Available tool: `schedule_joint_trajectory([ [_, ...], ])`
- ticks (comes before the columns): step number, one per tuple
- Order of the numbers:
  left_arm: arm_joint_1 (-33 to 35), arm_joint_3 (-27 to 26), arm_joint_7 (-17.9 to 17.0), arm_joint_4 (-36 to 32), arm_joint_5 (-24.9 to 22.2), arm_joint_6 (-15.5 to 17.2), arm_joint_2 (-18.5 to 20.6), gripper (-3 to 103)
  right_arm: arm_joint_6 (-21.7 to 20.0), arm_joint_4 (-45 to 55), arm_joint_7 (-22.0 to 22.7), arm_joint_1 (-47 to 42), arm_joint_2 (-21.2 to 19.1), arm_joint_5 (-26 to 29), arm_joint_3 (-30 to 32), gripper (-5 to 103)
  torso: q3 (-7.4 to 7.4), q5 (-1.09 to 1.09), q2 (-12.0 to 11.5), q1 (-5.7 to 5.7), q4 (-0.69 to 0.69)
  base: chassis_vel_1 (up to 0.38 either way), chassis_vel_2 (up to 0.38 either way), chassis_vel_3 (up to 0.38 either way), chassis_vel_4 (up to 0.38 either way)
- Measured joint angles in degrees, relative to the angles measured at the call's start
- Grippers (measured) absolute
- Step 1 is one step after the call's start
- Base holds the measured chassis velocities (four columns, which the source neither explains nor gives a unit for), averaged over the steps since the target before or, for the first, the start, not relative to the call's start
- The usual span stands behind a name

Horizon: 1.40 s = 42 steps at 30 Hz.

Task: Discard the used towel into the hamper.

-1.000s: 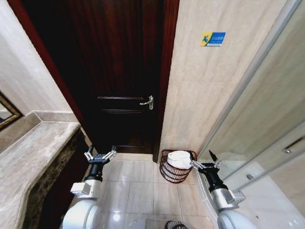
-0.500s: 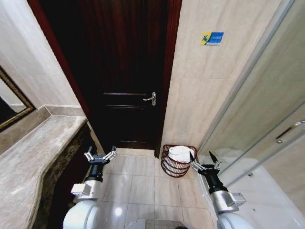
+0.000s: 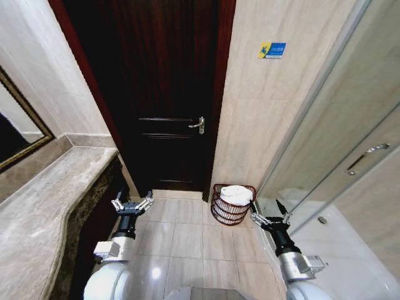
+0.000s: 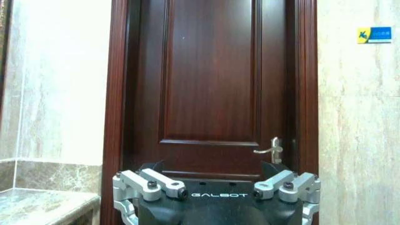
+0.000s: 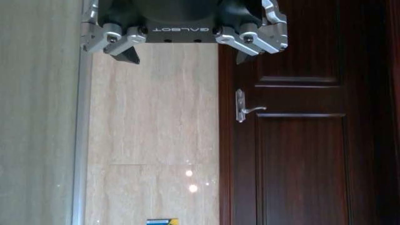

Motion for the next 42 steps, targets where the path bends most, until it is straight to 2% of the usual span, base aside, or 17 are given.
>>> schedule_joint_trajectory([
  [34,0.09,1.2,-0.2,0.04,0.12,-0.09,-0.83,100,0.79,0.05,-0.39,-0.23,-0.5,0.14,1.67,100,0.0,-0.01,0.0,-0.01,0.0,0.096,-0.093,-0.097,0.096],
  [42,0.44,1.84,-1.11,-0.05,1.48,-1.13,-1.42,100,-0.08,1.14,0.14,-0.09,-0.52,0.15,-0.1,100,-0.01,-0.01,0.0,-0.01,0.0,0.102,-0.108,-0.089,0.096],
])
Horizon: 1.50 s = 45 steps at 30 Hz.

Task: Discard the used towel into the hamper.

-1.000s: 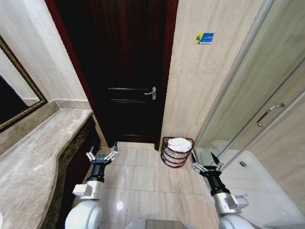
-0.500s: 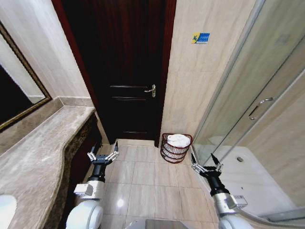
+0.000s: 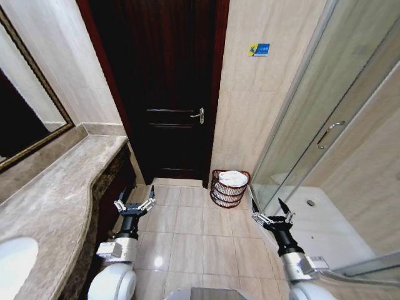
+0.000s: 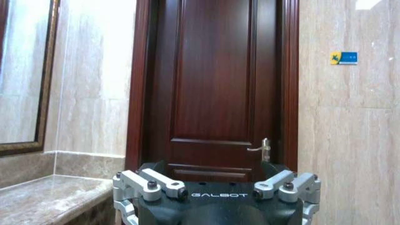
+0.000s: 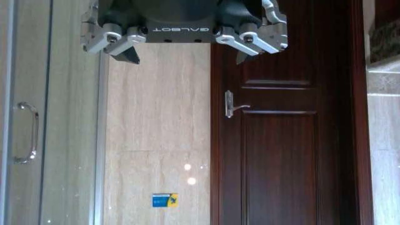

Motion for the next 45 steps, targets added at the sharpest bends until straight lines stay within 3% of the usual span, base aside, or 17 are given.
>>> schedule_joint_trajectory([
  [26,-0.98,2.68,-0.88,-1.63,-0.4,1.92,0.17,100,-1.28,0.77,0.28,0.77,0.58,-0.39,-0.02,100,0.0,-0.01,-0.01,0.0,0.0,0.101,-0.095,-0.098,0.097],
  [45,-1.13,2.37,0.33,-0.43,-0.29,2.45,0.33,100,-2.09,1.11,0.69,1.7,0.96,-1.28,-1.07,100,0.0,-0.01,0.0,0.0,0.01,0.109,-0.08,-0.08,0.117],
])
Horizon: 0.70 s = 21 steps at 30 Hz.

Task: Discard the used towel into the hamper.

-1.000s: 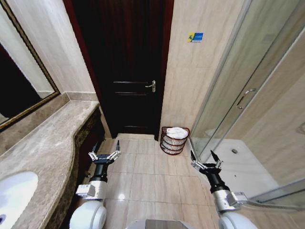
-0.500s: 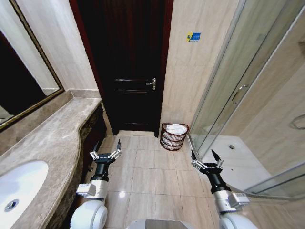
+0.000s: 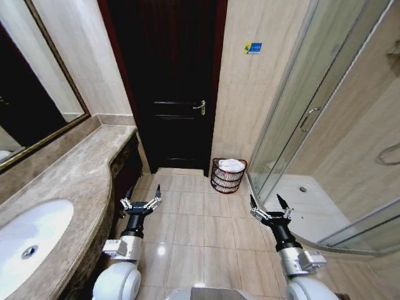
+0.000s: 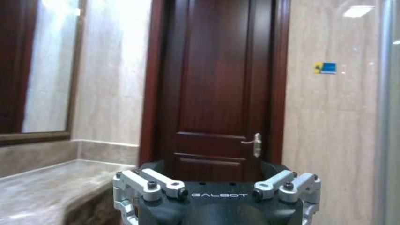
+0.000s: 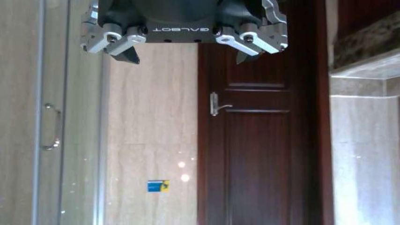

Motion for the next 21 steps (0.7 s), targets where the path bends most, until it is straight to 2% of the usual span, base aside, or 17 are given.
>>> schedule_joint_trajectory([
  [6,-0.07,0.21,-1.08,0.39,0.14,-1.6,0.0,100,0.36,0.34,0.96,0.18,0.53,-0.65,-1.17,100,0.0,0.01,0.01,-0.01,0.0,0.105,-0.037,-0.051,0.103],
  [21,-0.74,2.16,-0.78,1.09,0.06,-1.79,0.58,100,1.05,1.14,3.36,-0.7,2.7,-1.94,-0.59,100,0.01,0.01,0.0,0.01,-0.01,0.007,-0.012,-0.009,0.011],
])
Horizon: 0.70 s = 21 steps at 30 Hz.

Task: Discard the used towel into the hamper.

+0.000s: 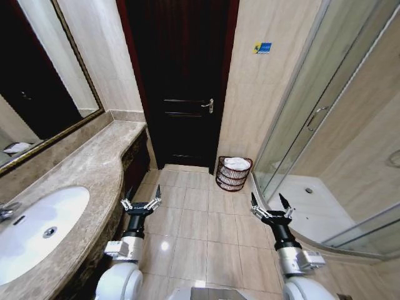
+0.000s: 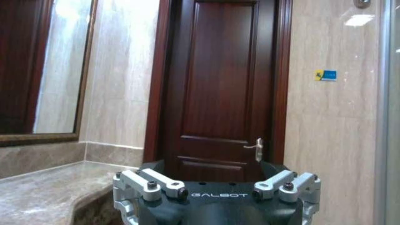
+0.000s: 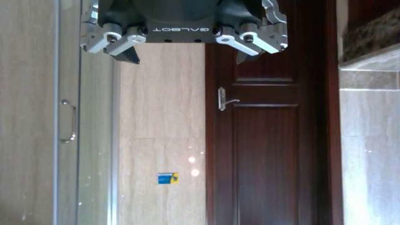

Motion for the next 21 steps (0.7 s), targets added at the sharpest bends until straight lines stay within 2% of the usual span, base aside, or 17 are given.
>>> schedule_joint_trajectory([
  [11,-0.32,1.44,0.79,0.76,2.18,0.82,0.09,100,0.56,0.97,0.08,-1.08,0.52,0.06,1.21,100,0.0,0.0,0.0,0.0,0.01,0.0,0.0,0.0,0.0],
  [21,-0.21,1.44,1.01,0.21,2.36,0.02,0.32,100,0.25,1.22,0.26,-1.01,0.31,0.2,1.13,100,0.0,0.01,0.0,-0.01,0.0,0.0,0.0,0.0,0.0],
])
